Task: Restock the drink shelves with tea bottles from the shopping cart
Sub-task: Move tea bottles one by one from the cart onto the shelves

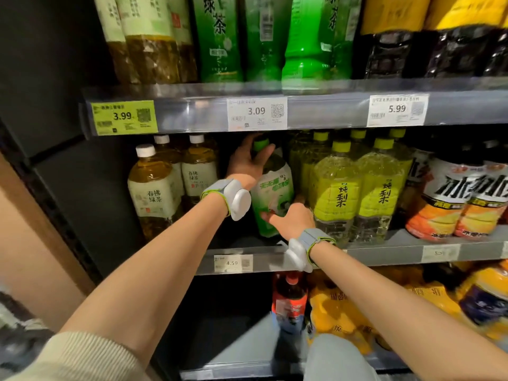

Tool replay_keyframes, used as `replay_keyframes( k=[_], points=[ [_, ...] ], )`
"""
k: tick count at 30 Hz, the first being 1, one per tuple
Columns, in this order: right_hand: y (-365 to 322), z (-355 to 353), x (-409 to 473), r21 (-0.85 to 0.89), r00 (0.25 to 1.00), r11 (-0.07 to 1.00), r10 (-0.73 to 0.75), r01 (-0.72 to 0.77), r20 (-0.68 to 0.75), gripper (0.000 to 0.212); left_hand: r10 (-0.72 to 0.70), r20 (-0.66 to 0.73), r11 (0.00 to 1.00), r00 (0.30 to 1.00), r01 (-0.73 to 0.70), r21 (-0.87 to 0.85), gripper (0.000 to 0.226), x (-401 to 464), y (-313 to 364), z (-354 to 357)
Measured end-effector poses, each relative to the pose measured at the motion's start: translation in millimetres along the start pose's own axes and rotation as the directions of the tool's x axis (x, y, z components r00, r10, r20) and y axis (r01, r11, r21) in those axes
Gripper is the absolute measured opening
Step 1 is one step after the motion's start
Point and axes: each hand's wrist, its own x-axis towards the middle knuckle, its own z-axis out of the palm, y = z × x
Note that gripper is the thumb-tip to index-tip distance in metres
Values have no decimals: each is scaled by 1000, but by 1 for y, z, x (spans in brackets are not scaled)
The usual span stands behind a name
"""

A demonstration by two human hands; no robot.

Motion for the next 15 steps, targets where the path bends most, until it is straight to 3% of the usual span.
replay_keyframes(
  k=[6, 12, 15],
  points=[
    [3, 13, 4, 7, 1000, 1000, 30, -30, -7, 60, -56, -14, 995, 998, 55, -80, 40, -20, -22, 6],
    [12, 25, 12, -117, 999, 993, 6, -2, 36, 49, -149, 145, 985, 978, 160, -64, 87, -42, -49, 5],
    [17, 31, 21, -128, 999, 992, 22, -15, 50, 35, -201, 189, 976, 961, 214, -50, 73, -42, -68, 10]
  ],
)
